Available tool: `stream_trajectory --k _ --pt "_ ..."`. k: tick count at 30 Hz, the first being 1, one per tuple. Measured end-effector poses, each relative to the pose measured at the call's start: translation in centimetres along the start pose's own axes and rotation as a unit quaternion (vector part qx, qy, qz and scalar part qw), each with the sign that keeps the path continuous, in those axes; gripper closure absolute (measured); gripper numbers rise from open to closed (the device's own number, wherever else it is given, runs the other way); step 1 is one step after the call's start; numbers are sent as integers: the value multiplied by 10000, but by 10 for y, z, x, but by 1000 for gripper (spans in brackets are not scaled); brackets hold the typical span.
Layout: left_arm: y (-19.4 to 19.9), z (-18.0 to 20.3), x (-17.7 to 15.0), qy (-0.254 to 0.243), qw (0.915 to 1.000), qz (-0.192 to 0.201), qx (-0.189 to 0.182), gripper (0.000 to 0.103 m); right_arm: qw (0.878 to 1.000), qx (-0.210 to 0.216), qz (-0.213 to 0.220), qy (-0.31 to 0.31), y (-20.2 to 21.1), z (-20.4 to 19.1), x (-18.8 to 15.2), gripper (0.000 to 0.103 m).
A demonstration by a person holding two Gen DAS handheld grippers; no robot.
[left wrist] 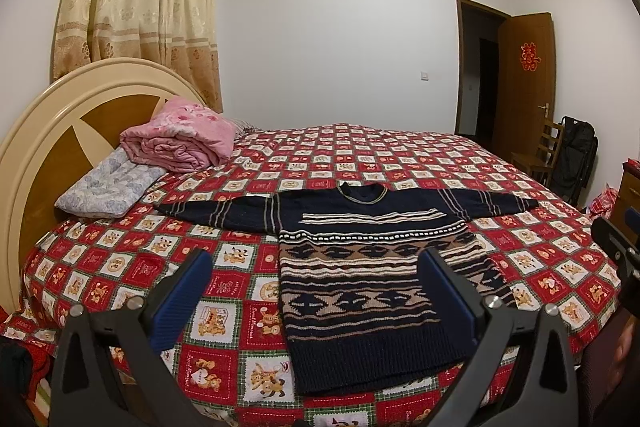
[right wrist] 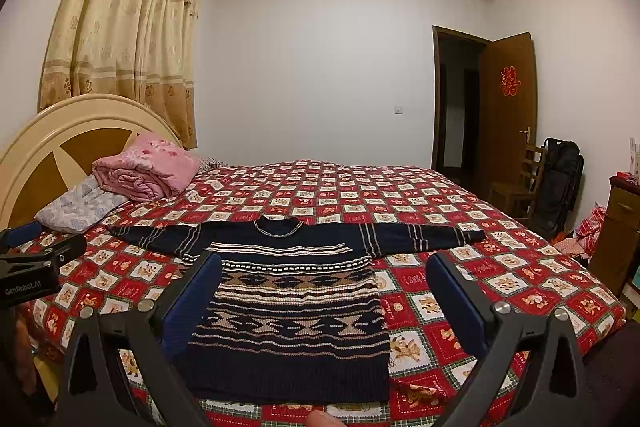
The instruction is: Fold small clothes
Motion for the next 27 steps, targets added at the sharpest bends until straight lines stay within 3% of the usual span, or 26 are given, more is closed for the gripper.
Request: stream_trajectory --k 27 --pt "-9 -2 -5 71 9999 -96 42 0 9999 53 -144 64 -3 -8 -7 1"
Point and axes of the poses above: each gripper's, at about its wrist camera, not at the fingertips, and y roughly against the way its jaws point, z to its right, x to its top, the point moved 1 cm from there along -y, roughly the way its jaws point, and after that the axes turned 2 degrees about z, right-handed, at the moved point
